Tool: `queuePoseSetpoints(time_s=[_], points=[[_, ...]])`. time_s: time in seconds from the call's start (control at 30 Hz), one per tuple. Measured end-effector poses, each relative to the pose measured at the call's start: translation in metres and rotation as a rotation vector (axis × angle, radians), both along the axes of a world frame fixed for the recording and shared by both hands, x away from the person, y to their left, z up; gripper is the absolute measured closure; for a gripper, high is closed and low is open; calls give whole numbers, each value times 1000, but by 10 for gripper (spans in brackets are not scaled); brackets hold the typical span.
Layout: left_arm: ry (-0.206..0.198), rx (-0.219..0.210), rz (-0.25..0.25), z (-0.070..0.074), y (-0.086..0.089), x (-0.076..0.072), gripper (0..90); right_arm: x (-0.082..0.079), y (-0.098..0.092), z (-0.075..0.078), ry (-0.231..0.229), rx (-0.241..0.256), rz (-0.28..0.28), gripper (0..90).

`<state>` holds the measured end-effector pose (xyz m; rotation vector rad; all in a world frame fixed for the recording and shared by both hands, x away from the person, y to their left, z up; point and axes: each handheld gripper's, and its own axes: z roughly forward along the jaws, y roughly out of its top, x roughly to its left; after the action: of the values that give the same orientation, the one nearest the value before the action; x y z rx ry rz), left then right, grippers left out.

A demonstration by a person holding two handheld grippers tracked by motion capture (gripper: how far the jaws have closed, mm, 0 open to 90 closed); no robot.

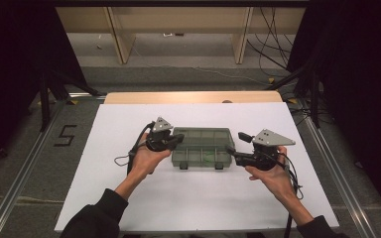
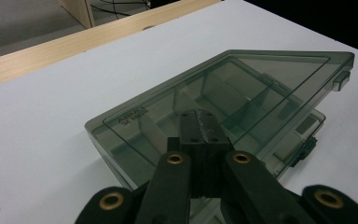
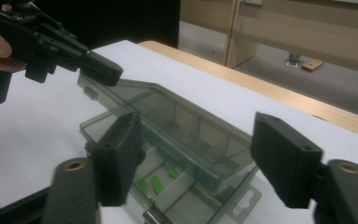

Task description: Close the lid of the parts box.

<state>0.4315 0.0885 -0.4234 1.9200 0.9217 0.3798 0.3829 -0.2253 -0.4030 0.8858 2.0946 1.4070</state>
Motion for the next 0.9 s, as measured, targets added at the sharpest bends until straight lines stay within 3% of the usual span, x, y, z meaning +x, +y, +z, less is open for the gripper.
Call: queuePoseSetpoints(time_s=[0.07, 0.27, 0.47, 0.5, 0.63, 0.9], points=[[-2, 17, -12, -1, 1, -1, 899, 1, 2, -1, -2, 5, 1, 421], [7, 3, -6, -7, 0, -4, 899, 5, 7, -4, -3, -17, 9, 611], [13, 5, -13, -10, 3, -10, 899, 10, 9, -15, 22, -91, 34, 779], [16, 22, -26, -10, 4, -11, 899, 10, 9, -17, 31, -93, 35, 799], [5, 7, -16, -12, 8, -16, 899, 13, 8, -24, 54, -119, 42, 819], [24, 31, -29, -18, 14, -21, 899, 13, 9, -31, 72, -163, 55, 837]])
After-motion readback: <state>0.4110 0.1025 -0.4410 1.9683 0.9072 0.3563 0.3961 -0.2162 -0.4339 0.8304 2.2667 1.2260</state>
